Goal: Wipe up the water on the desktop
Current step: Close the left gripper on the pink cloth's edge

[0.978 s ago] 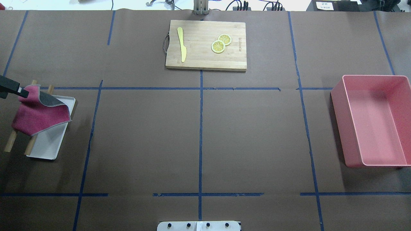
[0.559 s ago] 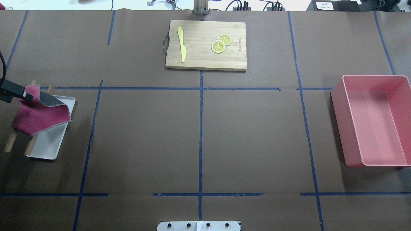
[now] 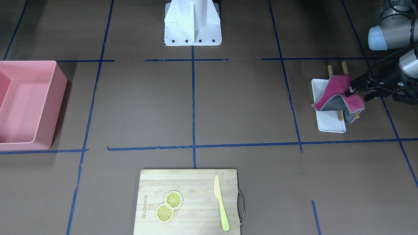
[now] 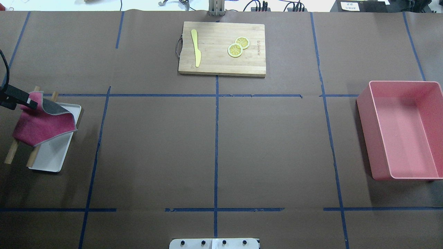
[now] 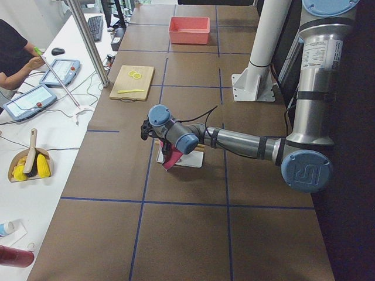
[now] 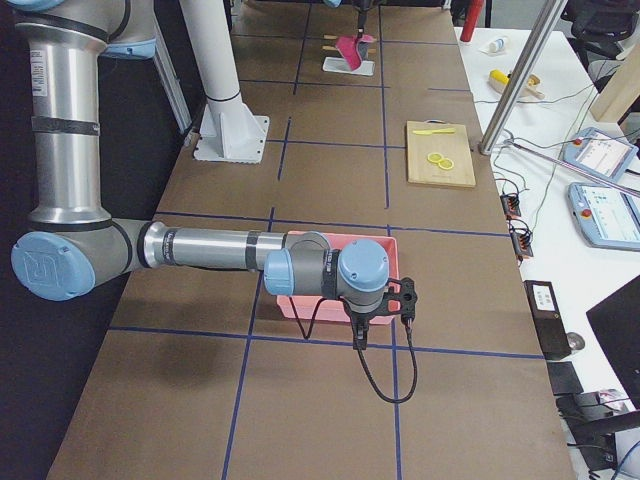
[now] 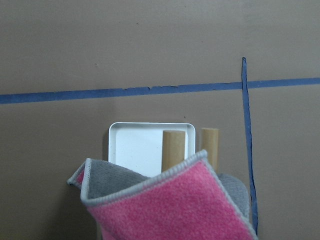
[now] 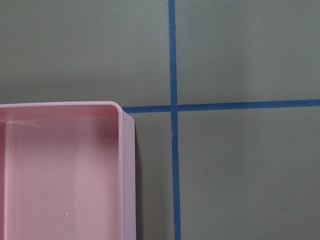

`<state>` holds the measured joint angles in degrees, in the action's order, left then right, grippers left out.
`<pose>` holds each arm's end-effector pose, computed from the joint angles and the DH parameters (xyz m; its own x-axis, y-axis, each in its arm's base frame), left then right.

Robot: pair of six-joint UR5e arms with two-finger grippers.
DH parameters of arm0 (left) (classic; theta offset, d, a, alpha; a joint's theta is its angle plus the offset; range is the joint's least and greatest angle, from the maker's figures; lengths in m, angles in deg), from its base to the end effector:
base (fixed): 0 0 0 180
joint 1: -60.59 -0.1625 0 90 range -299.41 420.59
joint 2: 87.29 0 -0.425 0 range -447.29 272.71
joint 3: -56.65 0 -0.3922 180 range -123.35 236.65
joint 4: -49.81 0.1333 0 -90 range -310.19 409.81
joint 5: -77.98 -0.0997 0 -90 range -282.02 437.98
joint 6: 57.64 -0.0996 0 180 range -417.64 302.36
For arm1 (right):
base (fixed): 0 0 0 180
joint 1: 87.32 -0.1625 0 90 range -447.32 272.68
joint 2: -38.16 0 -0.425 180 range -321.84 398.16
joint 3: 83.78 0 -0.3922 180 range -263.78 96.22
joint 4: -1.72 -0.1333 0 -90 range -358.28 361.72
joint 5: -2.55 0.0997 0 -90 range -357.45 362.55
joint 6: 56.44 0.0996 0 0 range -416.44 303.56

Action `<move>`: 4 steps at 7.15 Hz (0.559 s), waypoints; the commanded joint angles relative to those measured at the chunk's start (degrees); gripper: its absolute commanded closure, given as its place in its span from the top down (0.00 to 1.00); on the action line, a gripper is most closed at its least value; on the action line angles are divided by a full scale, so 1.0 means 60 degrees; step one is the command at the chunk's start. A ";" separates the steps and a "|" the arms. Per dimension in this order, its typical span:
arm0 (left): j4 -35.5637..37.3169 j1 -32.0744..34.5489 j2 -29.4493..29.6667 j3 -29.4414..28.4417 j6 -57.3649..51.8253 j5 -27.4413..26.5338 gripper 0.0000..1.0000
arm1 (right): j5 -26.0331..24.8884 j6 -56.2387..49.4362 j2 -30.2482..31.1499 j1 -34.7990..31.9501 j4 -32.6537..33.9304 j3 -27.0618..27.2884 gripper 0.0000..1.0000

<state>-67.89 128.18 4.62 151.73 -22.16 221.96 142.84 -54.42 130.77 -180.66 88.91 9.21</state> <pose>0.1490 -0.4997 0.5310 0.4817 0.0879 -0.8719 -0.0416 0.9961 0.0775 0.0843 -0.4718 0.6424 0.6379 0.0296 0.7696 -0.0807 0.9963 0.0285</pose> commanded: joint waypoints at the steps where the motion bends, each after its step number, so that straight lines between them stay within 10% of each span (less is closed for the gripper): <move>1: -0.0011 -0.0001 0.0033 -0.0071 0.0005 -0.0001 0.69 | -0.0003 0.0000 0.0005 0.0000 0.0000 0.0000 1.00; 4: 0.0003 0.0043 0.0004 0.0016 0.0020 -0.0016 0.56 | 0.0012 0.0000 -0.0010 0.0000 0.0000 0.0000 1.00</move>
<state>-67.94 128.31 4.68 151.59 -22.05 221.93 142.90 -54.42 130.75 -180.66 88.91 9.21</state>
